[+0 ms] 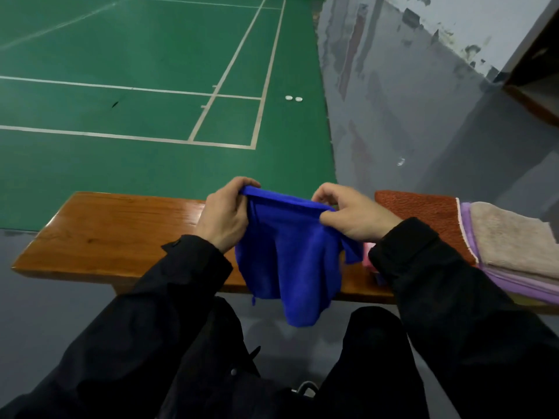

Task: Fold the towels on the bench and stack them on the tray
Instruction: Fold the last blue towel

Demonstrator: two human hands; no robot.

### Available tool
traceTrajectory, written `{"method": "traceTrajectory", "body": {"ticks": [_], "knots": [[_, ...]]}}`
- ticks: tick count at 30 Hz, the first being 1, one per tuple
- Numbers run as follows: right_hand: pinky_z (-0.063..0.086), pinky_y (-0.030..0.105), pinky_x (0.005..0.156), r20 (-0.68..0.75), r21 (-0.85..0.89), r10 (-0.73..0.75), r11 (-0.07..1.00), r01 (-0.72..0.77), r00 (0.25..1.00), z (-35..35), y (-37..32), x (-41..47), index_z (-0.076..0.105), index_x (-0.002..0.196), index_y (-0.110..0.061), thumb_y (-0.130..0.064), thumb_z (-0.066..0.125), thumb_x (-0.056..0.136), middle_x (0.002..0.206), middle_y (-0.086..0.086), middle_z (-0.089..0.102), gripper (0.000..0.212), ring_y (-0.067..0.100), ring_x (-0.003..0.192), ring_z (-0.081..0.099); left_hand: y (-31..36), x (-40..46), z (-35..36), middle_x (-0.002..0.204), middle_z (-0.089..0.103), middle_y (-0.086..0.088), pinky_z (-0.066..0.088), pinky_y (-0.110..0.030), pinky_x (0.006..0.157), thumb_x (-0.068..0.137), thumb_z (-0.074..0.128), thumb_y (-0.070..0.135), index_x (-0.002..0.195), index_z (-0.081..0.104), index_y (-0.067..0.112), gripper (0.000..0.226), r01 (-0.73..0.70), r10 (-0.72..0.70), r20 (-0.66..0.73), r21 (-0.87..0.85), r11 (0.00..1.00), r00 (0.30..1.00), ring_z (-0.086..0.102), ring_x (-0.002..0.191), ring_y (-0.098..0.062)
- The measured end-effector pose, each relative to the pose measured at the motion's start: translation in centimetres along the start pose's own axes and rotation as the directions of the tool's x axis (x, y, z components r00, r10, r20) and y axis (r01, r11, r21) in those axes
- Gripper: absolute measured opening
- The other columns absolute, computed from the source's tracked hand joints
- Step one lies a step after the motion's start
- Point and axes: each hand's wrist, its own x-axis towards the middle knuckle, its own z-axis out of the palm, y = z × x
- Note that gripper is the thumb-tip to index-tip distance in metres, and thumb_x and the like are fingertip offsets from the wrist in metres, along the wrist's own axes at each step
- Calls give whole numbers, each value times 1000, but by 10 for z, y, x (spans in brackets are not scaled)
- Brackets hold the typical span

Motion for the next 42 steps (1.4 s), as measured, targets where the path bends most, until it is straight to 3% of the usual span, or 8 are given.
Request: {"method": "traceTrajectory", "body": {"ticks": [5,13,15,20,26,32,37,42], "knots": [[48,45,78,-342,-509,-139,859,-59,930,-33,-5,31,52,102,-17,-10,51,89,99,12,66,15,39,90,60,16,58,-24,98,70,-12,46,-34,73,95,43,2,117,65,11,32,-55,62,-77,88,995,995,64,91,-34],[33,37,61,-693,-299,-240,954,32,680,-88,-39,20,46,99,-19,-3,50,87,80,5,56,20,30,67,45,45,97,-89,89,70,0,39,-17,70,99,57,18,108,72,8,20,-261,304,-366,163,951,879,59,79,-10],[37,24,55,-690,-285,-277,953,101,669,-72,-25,4,46,96,-19,-5,55,88,75,1,55,18,15,62,48,28,69,-87,90,70,0,45,-23,70,99,58,20,106,72,7,20,-295,347,-325,198,935,880,60,77,-13],[49,39,69,-482,-346,-267,933,99,835,14,57,-33,61,88,-22,-10,62,80,84,-6,59,14,23,77,60,-62,-38,-42,87,69,-1,52,-34,61,95,56,37,101,73,16,27,-287,296,13,296,911,955,64,69,-25],[53,30,89,-282,-88,70,991,-98,957,130,139,-81,73,107,-26,-10,65,90,106,-10,75,26,14,102,70,-146,-134,4,97,65,9,57,-32,70,102,26,64,97,74,30,59,-292,133,410,355,888,902,60,90,-11],[50,41,74,-313,-6,146,988,-156,938,130,138,-72,64,85,-24,-20,62,99,80,-6,67,14,10,77,63,-140,-126,-3,93,64,18,50,-30,82,101,37,62,92,69,28,47,-145,39,444,208,967,895,60,87,-3],[51,36,86,-345,-191,60,972,-133,937,101,113,-24,71,102,-21,-16,58,96,103,0,72,15,23,97,66,-128,-77,0,88,72,0,51,-38,71,99,54,49,95,71,16,38,-39,-35,324,219,975,945,66,80,-21],[52,37,91,-318,-156,205,952,-264,926,106,106,10,69,104,-24,-18,56,97,108,1,75,16,28,104,67,-129,-42,23,93,73,-10,54,-44,73,102,56,36,96,69,12,28,76,-184,301,336,939,936,66,84,-34]]}}
